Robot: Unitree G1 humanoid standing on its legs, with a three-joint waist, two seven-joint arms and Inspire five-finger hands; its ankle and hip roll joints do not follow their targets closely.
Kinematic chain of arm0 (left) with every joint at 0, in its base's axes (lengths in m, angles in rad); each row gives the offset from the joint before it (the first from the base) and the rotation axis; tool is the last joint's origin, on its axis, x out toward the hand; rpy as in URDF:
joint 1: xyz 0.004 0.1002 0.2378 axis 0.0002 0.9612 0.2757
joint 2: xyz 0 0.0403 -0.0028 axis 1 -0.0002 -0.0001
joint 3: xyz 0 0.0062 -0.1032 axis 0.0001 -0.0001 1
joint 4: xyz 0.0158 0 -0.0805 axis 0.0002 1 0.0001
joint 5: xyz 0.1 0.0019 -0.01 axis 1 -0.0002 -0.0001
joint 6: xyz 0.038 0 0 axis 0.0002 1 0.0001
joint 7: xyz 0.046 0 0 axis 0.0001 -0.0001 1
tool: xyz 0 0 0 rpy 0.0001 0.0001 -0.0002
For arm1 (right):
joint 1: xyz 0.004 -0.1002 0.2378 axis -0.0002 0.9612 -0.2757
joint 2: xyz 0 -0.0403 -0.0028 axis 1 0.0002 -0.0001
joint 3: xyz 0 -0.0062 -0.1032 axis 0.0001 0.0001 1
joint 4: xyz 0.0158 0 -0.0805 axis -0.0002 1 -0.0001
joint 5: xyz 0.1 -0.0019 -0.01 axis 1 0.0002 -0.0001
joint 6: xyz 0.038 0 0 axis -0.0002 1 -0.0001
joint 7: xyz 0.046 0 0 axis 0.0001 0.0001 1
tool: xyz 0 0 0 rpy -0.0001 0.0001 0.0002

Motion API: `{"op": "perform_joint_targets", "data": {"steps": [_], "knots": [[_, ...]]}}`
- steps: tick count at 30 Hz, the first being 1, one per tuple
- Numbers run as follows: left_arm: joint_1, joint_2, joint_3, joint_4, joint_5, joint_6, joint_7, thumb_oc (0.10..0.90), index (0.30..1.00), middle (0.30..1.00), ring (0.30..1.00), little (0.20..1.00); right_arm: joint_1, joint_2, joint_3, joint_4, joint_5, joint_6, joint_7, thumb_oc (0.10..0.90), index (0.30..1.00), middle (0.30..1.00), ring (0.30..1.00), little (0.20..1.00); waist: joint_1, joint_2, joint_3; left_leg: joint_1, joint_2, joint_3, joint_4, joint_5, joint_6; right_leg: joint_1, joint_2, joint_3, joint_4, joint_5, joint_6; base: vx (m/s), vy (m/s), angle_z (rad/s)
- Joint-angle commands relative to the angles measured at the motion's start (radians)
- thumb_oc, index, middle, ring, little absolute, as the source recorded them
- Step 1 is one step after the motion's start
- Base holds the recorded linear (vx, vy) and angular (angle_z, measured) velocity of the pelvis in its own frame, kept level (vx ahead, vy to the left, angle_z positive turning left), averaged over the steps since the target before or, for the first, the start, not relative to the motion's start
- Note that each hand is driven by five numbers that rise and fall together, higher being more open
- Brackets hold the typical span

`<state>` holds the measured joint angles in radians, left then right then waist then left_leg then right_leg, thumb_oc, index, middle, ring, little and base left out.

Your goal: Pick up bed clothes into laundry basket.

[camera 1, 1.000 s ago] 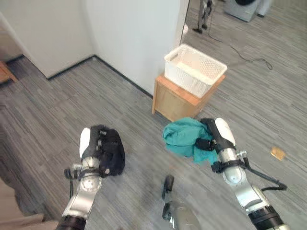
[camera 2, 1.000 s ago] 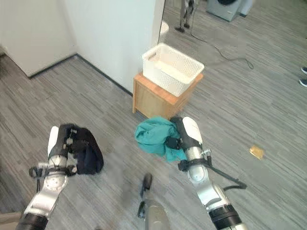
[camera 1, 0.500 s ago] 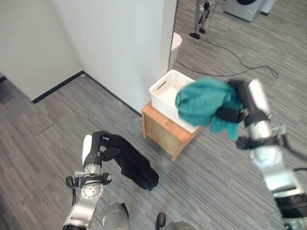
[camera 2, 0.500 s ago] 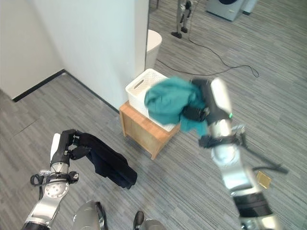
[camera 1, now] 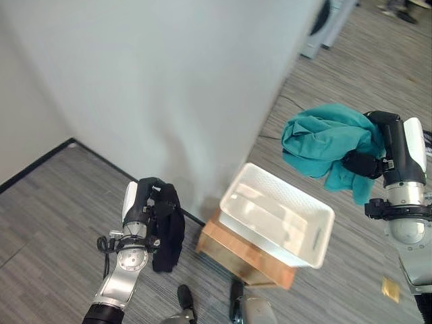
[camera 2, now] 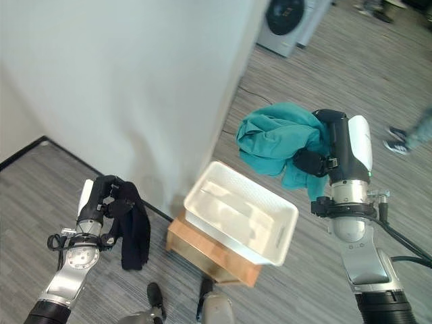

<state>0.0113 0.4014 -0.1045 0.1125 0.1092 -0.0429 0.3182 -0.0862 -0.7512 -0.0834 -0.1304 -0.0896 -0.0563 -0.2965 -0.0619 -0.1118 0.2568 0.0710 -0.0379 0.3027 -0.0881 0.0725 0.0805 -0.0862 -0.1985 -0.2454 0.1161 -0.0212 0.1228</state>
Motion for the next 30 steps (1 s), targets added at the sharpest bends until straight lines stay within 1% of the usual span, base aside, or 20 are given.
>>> {"op": "perform_joint_targets", "data": {"steps": [1,2,3,4,7,12,20,27,30], "knots": [[0.032,-0.017,0.022,-0.138,0.021,-0.104,0.01,0.4,0.3,0.3,0.3,0.3,-0.11,-0.015,-0.109,-0.058,-0.065,-0.048,-0.045,0.4,0.3,0.3,0.3,0.3,0.001,-0.015,-0.137,0.032,0.206,0.07,0.001,-0.095,-0.156,0.224,0.005,-0.015,-0.179,-0.009,0.056,0.1,-0.039,0.01],[0.036,-0.016,0.022,-0.139,0.021,-0.104,0.009,0.4,0.3,0.3,0.3,0.3,-0.105,-0.013,-0.11,-0.063,-0.067,-0.047,-0.044,0.4,0.3,0.3,0.3,0.3,0.0,-0.016,-0.138,0.034,0.206,0.069,0.001,-0.095,-0.157,0.229,0.006,-0.017,-0.185,-0.006,0.056,0.08,-0.031,-0.01],[0.048,-0.022,0.029,-0.14,0.026,-0.101,0.007,0.4,0.3,0.3,0.3,0.3,-0.081,0.004,-0.114,-0.083,-0.083,-0.042,-0.04,0.4,0.3,0.3,0.3,0.3,-0.004,-0.007,-0.143,0.04,0.207,0.064,0.001,-0.095,-0.159,0.245,0.008,-0.02,-0.198,-0.012,0.054,0.05,-0.022,-0.05],[0.05,-0.022,0.028,-0.141,0.026,-0.101,0.007,0.4,0.3,0.3,0.3,0.3,-0.076,0.007,-0.116,-0.089,-0.085,-0.039,-0.039,0.4,0.3,0.3,0.3,0.3,-0.005,-0.008,-0.143,0.041,0.207,0.062,0.001,-0.095,-0.16,0.247,0.009,-0.022,-0.199,-0.013,0.054,0.07,-0.041,-0.07],[0.079,-0.032,0.043,-0.143,0.039,-0.094,0.011,0.4,0.3,0.3,0.3,0.3,-0.03,0.053,-0.132,-0.129,-0.101,-0.038,-0.039,0.4,0.3,0.3,0.3,0.3,-0.018,0.011,-0.154,0.053,0.212,0.061,0.001,-0.097,-0.165,0.26,0.012,-0.019,-0.203,-0.023,0.053,0.05,-0.025,-0.11],[0.097,-0.038,0.052,-0.143,0.046,-0.088,0.017,0.4,0.3,0.3,0.3,0.3,0.003,0.085,-0.144,-0.17,-0.109,-0.037,-0.037,0.4,0.3,0.3,0.3,0.3,-0.03,0.023,-0.157,0.064,0.217,0.064,0.001,-0.097,-0.169,0.263,0.013,-0.012,-0.203,-0.03,0.052,0.01,-0.02,-0.24],[0.116,-0.054,0.061,-0.138,0.045,-0.088,0.021,0.4,0.3,0.3,0.3,0.3,0.061,0.139,-0.142,-0.261,-0.138,-0.058,-0.01,0.4,0.3,0.3,0.3,0.3,-0.051,0.043,-0.153,0.074,0.227,0.066,0.001,-0.096,-0.175,0.266,0.018,-0.002,-0.203,-0.034,0.046,0.0,-0.008,-0.04],[0.133,-0.06,0.066,-0.141,0.047,-0.086,0.023,0.4,0.3,0.3,0.3,0.3,0.126,0.187,-0.11,-0.249,-0.153,-0.057,0.022,0.4,0.3,0.3,0.3,0.3,-0.061,0.055,-0.15,0.08,0.23,0.066,0.001,-0.094,-0.176,0.271,0.023,0.002,-0.203,-0.037,0.039,0.0,0.0,0.0],[0.141,-0.06,0.062,-0.134,0.035,-0.081,0.022,0.4,0.3,0.3,0.3,0.3,0.142,0.203,-0.055,-0.186,-0.164,-0.038,0.042,0.4,0.3,0.3,0.3,0.3,-0.059,0.057,-0.143,0.081,0.233,0.066,0.001,-0.092,-0.178,0.269,0.026,0.005,-0.203,-0.037,0.037,0.0,0.0,0.0]]}}
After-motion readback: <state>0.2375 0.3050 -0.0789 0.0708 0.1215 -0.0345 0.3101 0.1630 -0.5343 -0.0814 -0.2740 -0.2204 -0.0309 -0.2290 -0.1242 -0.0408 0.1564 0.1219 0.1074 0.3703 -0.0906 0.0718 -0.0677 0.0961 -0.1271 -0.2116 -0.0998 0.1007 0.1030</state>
